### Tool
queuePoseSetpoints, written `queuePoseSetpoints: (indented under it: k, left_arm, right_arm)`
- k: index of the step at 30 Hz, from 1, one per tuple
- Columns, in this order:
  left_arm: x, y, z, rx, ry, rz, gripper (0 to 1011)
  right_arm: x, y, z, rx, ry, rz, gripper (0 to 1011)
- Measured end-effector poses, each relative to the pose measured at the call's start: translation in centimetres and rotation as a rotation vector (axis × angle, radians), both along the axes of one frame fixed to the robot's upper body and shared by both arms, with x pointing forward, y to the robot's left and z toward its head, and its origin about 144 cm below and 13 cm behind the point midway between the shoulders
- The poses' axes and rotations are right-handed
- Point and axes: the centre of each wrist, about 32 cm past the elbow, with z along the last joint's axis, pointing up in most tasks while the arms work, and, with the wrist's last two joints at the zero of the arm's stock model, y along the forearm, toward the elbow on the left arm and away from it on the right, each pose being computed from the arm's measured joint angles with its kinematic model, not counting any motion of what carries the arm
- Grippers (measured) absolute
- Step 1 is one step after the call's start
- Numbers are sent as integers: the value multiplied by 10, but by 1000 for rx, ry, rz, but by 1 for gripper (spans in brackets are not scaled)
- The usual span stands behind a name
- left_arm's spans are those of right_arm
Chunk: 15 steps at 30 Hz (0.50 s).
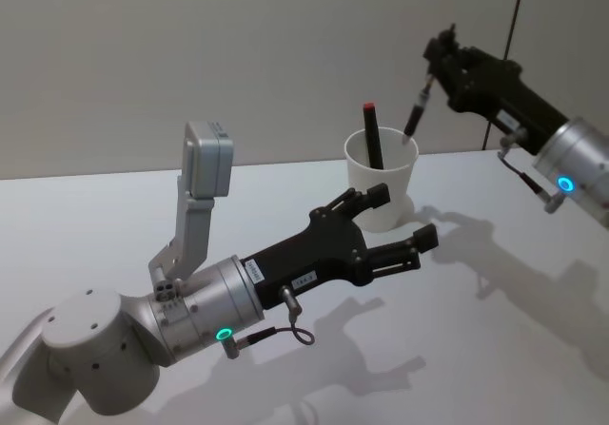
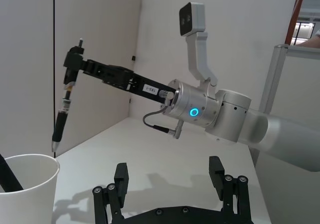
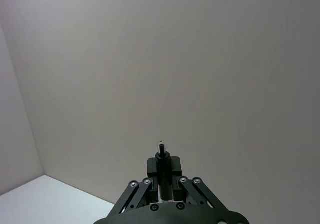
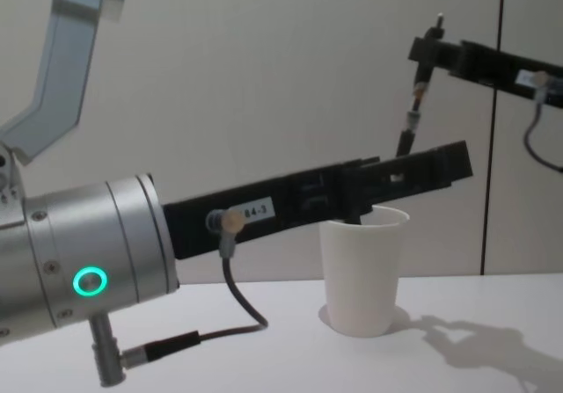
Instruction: Place the pen into the pen holder.
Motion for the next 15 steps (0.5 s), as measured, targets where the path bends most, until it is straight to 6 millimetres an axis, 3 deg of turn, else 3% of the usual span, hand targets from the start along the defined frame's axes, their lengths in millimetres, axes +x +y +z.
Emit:
queuePoseSetpoints:
  k: [15]
  left_arm:
    - [0,0,0,0,0,0,1001]
  right_arm:
    - [20,24,-12,-69,18,-9,135]
